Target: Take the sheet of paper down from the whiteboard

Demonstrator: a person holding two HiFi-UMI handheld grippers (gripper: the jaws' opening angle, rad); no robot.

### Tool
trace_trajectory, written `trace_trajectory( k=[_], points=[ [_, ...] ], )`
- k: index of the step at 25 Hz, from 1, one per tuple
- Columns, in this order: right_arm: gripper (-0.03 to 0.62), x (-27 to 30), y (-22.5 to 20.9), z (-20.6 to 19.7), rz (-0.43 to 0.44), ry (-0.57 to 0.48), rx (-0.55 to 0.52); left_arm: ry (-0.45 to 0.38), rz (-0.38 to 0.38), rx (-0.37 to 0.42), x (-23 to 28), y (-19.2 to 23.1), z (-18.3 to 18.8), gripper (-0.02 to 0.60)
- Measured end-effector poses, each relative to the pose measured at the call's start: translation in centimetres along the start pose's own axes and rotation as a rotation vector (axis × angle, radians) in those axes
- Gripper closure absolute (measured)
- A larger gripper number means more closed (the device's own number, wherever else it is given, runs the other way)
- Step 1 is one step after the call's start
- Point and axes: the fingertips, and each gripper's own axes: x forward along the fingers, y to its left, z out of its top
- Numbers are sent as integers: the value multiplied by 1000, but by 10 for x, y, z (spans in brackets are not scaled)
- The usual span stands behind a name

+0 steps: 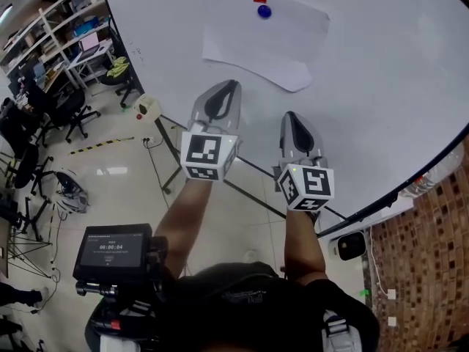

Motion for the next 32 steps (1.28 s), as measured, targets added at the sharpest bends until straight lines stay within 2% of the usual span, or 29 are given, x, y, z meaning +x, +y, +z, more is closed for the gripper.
trace_trajectory(
  k=[3, 6, 9, 16, 27, 32],
  points=[
    [580, 8, -24, 12, -16, -46, 29, -24, -1, 50, 24, 2, 17, 549],
    [575, 18, -36, 14, 1, -38, 34, -58, -2, 83, 47, 5, 30, 537],
    [506, 19, -38, 18, 18, -25, 29, -82, -16, 107, 64, 4, 42, 517],
    [479, 22, -47, 40, 19, -56, 44, -97, -56, 102, 94, 15, 57, 481],
    [451, -4, -52, 54, -7, -52, 51, -180, -161, 105, 99, -26, 102, 446],
    [445, -10, -49, 45, -29, -27, 52, -210, -207, 71, 99, -36, 100, 443]
  ],
)
